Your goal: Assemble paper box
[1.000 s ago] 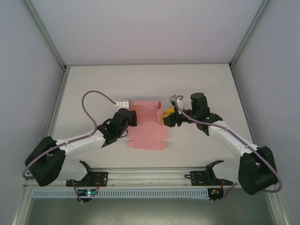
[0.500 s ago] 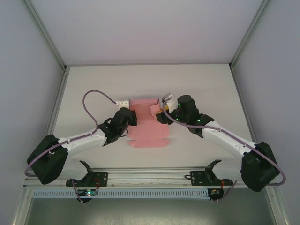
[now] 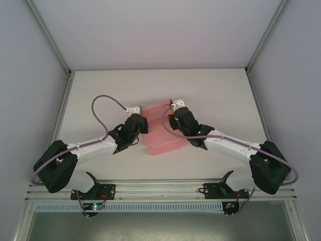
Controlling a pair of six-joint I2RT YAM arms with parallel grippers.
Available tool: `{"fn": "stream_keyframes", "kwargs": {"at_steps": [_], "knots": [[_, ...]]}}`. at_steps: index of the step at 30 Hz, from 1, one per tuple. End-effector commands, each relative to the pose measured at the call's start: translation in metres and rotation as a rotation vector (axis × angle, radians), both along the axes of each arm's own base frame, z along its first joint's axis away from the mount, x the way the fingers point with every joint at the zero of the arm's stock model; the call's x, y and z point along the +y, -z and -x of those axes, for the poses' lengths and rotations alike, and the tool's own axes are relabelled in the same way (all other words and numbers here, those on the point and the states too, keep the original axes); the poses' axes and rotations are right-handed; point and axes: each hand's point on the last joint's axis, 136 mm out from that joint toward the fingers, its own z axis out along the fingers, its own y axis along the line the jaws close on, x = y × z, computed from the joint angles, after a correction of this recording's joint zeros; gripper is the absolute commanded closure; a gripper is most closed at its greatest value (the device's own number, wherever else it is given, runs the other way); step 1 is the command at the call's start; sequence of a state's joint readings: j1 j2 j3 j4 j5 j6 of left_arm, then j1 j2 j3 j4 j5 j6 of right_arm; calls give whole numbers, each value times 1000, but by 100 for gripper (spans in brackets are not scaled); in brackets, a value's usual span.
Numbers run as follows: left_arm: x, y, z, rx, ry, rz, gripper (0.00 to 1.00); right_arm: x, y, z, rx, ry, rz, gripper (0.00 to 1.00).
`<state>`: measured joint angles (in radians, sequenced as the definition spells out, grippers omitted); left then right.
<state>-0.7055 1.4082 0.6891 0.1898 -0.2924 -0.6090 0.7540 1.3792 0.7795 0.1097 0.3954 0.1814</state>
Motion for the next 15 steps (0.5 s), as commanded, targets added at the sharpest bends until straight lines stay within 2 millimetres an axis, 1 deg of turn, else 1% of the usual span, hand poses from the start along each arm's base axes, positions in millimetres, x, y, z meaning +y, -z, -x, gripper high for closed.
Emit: {"fn": "stream_keyframes", "kwargs": {"at_steps": [1, 3, 4, 5, 7, 8, 10, 12, 15], "knots": [[-17, -6, 1, 9, 43, 24, 100, -6, -23, -20, -105, 127, -34, 76], [-21, -6, 0, 14, 47, 32, 100, -4, -19, -23, -107, 132, -34, 79], [-23, -6, -2, 17, 45, 35, 100, 2, -17, -23, -103, 104, -38, 79], [-25, -6, -2, 21, 47, 36, 100, 11, -16, -22, -98, 54, -46, 77], [-27, -5, -4, 32, 45, 33, 100, 29, -17, -14, -86, -65, -74, 70], [-28, -5, -4, 35, 44, 33, 100, 35, -17, -10, -83, -110, -80, 66], [-28, -5, -5, 34, 41, 34, 100, 36, -18, -5, -68, -157, -87, 59], [-28, -6, -5, 28, 44, 41, 100, 31, -17, -2, -49, -163, -95, 56], [-29, -9, -3, 23, 54, 47, 100, 20, -16, -3, -36, -147, -102, 59]]}}
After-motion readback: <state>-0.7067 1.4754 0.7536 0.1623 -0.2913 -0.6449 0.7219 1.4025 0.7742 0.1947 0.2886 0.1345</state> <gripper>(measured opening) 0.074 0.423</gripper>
